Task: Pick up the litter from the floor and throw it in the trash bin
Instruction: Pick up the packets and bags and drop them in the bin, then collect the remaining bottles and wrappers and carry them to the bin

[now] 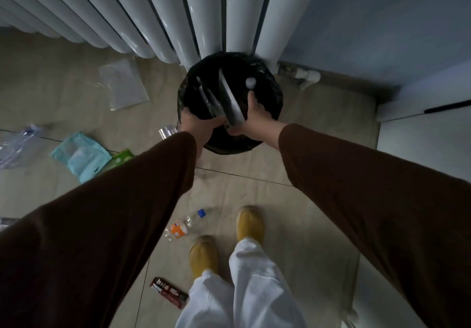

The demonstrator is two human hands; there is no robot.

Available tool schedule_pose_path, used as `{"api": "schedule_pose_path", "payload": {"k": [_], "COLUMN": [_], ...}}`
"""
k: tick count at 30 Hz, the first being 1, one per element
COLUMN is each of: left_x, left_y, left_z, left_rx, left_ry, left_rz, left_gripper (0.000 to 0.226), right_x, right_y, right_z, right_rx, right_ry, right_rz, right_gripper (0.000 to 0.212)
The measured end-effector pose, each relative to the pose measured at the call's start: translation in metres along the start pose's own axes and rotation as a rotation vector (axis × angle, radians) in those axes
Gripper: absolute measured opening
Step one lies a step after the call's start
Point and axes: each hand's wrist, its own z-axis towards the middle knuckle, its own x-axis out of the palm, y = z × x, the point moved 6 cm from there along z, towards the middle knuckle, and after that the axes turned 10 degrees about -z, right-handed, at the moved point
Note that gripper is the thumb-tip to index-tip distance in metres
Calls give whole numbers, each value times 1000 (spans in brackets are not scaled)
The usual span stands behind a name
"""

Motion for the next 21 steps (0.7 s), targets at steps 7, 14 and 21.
{"api": "schedule_pose_path", "payload": {"k": [7,14,21], "left_x": [-51,-83,-151], "left_y": [15,32,124], "left_z": [-24,-93,-170], "left_rx": [127,380,358], "left_ry": [-25,120,203], "left_rz": [341,724,873], "left_gripper": [61,56,48], "right_x": [-2,57,171], "right_y": [-39,-45,-45], "right_z": [-55,-137,-216], "right_rx": [-14,-23,-60], "right_ry": [-279,-232,-110], "right_rz": [103,-14,-129], "right_gripper": [58,51,44]}}
